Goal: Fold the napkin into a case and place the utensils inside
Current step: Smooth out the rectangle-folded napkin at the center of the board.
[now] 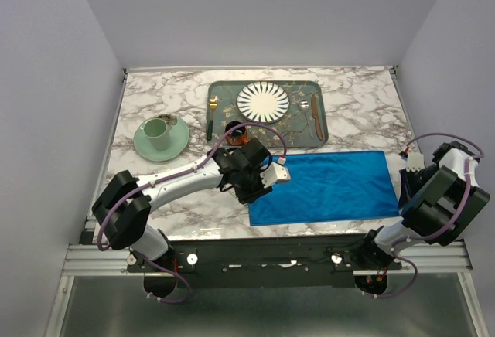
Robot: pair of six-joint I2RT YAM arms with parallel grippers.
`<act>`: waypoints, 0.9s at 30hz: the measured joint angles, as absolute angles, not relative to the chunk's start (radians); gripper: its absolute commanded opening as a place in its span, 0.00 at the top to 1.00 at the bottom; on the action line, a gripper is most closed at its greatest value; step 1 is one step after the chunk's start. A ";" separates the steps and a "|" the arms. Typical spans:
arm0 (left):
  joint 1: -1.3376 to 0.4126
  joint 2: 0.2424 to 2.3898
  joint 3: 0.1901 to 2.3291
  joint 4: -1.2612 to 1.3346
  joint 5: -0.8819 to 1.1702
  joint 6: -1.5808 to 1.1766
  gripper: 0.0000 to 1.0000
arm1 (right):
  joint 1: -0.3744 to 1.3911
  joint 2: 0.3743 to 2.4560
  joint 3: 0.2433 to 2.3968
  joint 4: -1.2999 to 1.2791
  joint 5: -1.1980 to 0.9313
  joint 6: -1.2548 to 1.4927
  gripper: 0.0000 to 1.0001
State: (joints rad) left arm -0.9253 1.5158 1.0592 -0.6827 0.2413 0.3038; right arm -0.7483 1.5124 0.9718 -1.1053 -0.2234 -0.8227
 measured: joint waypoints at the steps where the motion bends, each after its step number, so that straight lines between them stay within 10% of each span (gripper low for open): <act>1: -0.925 1.513 1.055 -0.683 0.239 0.307 0.58 | -0.749 1.513 0.962 -1.103 -0.218 -0.825 0.99; 13: -0.925 1.506 1.026 -0.682 0.234 0.340 0.58 | -0.759 1.662 0.948 -1.000 -0.168 -0.823 0.99; 18: -0.925 1.506 1.024 -0.680 0.234 0.344 0.57 | -0.760 1.670 0.964 -1.014 -0.175 -0.818 0.55; 27: -0.758 1.504 1.092 -0.672 0.314 0.311 0.45 | -0.761 1.580 1.119 -1.153 -0.292 -0.867 0.43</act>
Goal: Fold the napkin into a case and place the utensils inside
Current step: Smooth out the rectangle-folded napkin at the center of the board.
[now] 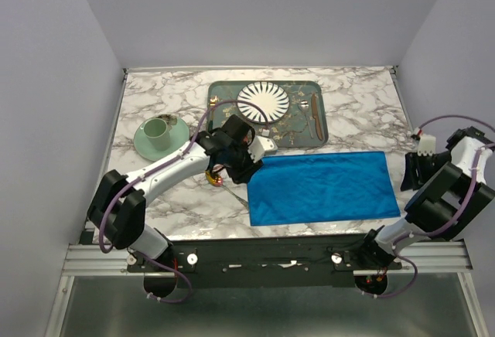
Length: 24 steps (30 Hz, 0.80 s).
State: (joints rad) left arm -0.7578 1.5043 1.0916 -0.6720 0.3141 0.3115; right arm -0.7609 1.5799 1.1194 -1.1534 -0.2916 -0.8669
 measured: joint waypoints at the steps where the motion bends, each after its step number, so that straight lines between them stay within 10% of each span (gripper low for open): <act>1: -0.738 1.501 1.104 -0.667 0.321 0.302 0.40 | -0.761 1.569 1.161 -1.174 -0.327 -0.872 0.41; 4: -0.687 1.451 1.140 -0.623 0.330 0.267 0.04 | -0.761 1.543 1.277 -1.238 -0.469 -0.892 0.18; 6: -0.683 1.388 1.162 -0.583 0.327 0.241 0.01 | -0.755 1.522 1.345 -1.262 -0.579 -0.904 0.00; 12: -0.683 1.348 1.263 -0.469 0.303 0.177 0.05 | -0.633 1.353 1.404 -1.252 -0.783 -0.859 0.01; 24: -0.686 1.703 1.348 -0.498 0.503 0.039 0.46 | -0.235 1.485 1.141 -0.968 -0.826 -0.467 0.55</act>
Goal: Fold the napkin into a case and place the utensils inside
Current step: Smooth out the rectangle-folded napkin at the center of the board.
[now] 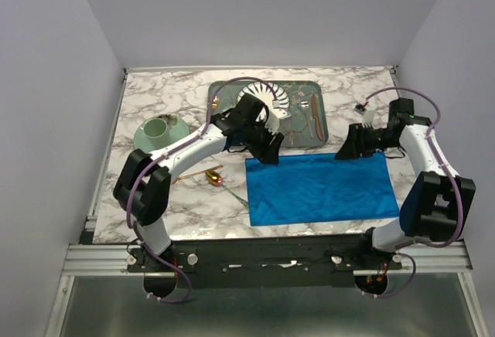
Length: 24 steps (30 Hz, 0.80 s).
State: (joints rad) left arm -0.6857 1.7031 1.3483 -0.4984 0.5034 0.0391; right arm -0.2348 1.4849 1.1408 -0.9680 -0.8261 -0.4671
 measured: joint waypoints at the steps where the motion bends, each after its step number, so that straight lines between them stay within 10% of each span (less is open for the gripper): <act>1: -0.689 1.715 1.350 -0.490 0.510 0.019 0.48 | -0.216 1.489 1.126 -0.947 -0.829 -0.438 0.59; 9: -0.697 1.835 1.365 -0.402 0.537 -0.100 0.69 | -0.025 1.601 1.046 -0.673 -0.796 -0.199 0.87; 24: -0.696 1.634 1.122 -0.521 0.500 0.187 0.58 | 0.052 1.815 1.094 -0.517 -0.617 -0.059 0.88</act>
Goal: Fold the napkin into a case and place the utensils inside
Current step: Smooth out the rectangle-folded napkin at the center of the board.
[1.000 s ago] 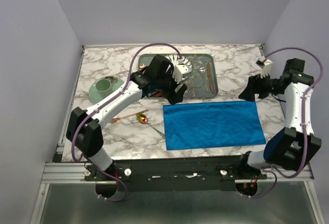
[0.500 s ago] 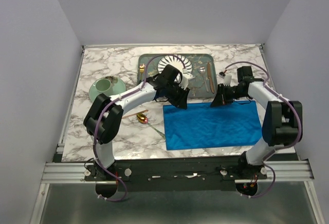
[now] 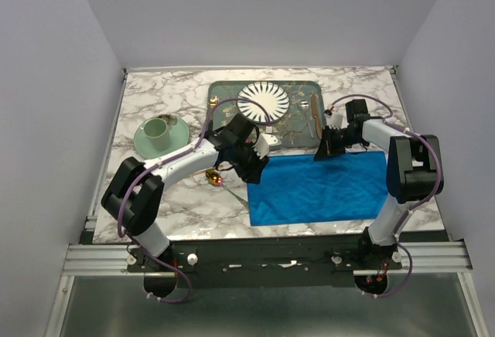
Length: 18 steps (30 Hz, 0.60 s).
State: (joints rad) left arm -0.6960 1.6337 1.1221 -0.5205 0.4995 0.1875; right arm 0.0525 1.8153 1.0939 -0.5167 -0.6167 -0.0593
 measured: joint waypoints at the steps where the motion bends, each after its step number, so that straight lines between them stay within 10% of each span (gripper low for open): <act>1: -0.696 1.614 1.103 -0.533 0.489 0.221 0.58 | 0.053 1.818 1.099 -0.516 -0.610 -0.054 0.88; 18: -0.835 1.518 1.011 -0.586 0.310 0.846 0.50 | 0.145 1.876 1.218 -0.570 -0.425 -0.056 0.86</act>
State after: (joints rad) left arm -0.8352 1.5177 1.0111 -0.5858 0.3096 0.8459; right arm 0.1448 1.8763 1.2182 -0.5697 -0.4252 -0.0555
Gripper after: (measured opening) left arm 0.511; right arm 0.136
